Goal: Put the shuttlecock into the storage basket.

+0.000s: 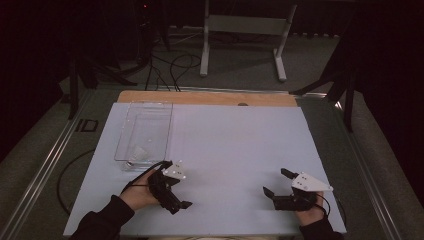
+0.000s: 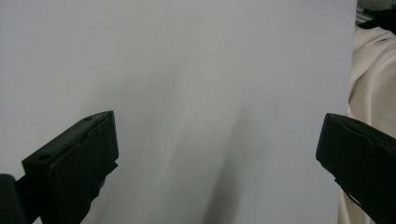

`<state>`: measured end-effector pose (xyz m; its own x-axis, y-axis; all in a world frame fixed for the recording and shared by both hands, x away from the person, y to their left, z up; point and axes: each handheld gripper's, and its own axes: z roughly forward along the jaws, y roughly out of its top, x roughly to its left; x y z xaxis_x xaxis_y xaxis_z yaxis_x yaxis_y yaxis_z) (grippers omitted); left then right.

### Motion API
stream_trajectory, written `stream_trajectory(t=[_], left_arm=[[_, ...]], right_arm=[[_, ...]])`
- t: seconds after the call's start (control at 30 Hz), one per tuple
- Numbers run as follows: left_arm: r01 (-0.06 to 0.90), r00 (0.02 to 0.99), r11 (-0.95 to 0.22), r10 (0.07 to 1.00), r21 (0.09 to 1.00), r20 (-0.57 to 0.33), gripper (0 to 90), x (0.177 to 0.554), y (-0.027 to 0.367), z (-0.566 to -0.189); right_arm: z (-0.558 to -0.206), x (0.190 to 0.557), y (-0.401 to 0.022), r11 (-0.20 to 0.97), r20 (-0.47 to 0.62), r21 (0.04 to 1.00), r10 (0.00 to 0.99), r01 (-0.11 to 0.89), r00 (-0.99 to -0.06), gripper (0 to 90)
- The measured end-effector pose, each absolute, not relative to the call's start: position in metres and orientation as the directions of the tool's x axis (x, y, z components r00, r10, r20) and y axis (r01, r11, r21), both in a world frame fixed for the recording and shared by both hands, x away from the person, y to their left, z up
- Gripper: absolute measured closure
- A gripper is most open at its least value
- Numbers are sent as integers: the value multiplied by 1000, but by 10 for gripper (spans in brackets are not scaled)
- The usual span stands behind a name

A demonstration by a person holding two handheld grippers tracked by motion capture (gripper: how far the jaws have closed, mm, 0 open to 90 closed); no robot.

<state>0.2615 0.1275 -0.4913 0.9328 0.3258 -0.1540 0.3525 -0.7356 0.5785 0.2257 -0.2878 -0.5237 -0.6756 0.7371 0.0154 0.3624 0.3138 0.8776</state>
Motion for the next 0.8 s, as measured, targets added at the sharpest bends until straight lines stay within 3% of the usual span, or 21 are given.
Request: stream_trajectory(t=[0.47, 0.8], left_arm=[[444, 887, -681, 425, 582, -179, 0, 250, 166, -509], [495, 850, -597, 484, 632, -208, 0, 242, 193, -515]], right_arm=[[-524, 225, -287, 316, 14, 876, 737, 363, -676, 81], [-524, 226, -287, 320, 15, 874, 734, 365, -679, 81]])
